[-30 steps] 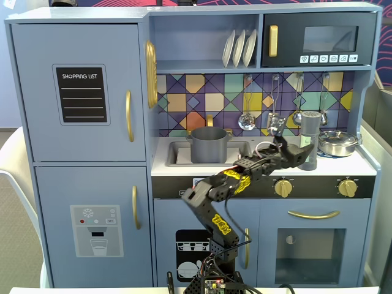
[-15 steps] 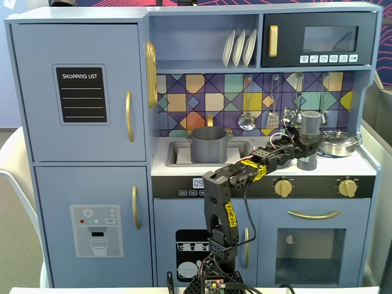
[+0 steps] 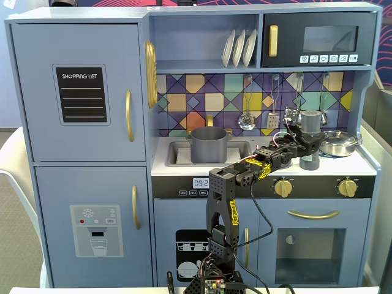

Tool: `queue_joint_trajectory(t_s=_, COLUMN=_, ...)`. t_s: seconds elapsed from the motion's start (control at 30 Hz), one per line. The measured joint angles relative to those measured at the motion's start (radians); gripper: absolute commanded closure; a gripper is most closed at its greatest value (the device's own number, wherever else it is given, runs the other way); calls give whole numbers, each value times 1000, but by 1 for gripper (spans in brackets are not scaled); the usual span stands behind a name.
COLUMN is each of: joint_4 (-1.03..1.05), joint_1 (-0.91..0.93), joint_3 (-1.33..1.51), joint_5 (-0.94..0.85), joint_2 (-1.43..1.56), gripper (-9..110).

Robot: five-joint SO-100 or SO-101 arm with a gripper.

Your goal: Put salt in the gray recipient

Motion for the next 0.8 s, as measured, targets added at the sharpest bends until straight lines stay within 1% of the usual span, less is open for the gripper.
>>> queue_joint_trajectory(t_s=0.07, joint_4=0, joint_1=-2, joint_3=2, joint_5=20, joint_2=15, gripper=101)
queue_joint_trajectory(t_s=0.17, joint_4=32, joint_1=-17, joint_3=2, joint_5=97, joint_2=78, gripper=101)
queue_joint_trajectory(t_s=0.27, joint_4=123, joint_1=-63, joint_3=2, joint_5=249, joint_2=189, gripper=101)
queue_joint_trajectory(t_s=0.33, joint_4=202, joint_1=-117, joint_3=2, joint_5=390, joint_2=270, gripper=101)
queue_joint_trajectory(t_s=0.43, joint_4=301, joint_1=-210, joint_3=2, joint_5=655, joint_2=379, gripper=101)
queue_joint_trajectory(t_s=0.53, joint_4=405, joint_1=-322, joint_3=-5, joint_5=980, joint_2=446, gripper=101)
queue_joint_trajectory(t_s=0.63, joint_4=523, joint_1=-431, joint_3=-43, joint_5=1322, joint_2=460, gripper=101)
queue_joint_trajectory(t_s=0.8, joint_4=641, joint_1=-603, joint_3=-158, joint_5=1875, joint_2=445, gripper=101)
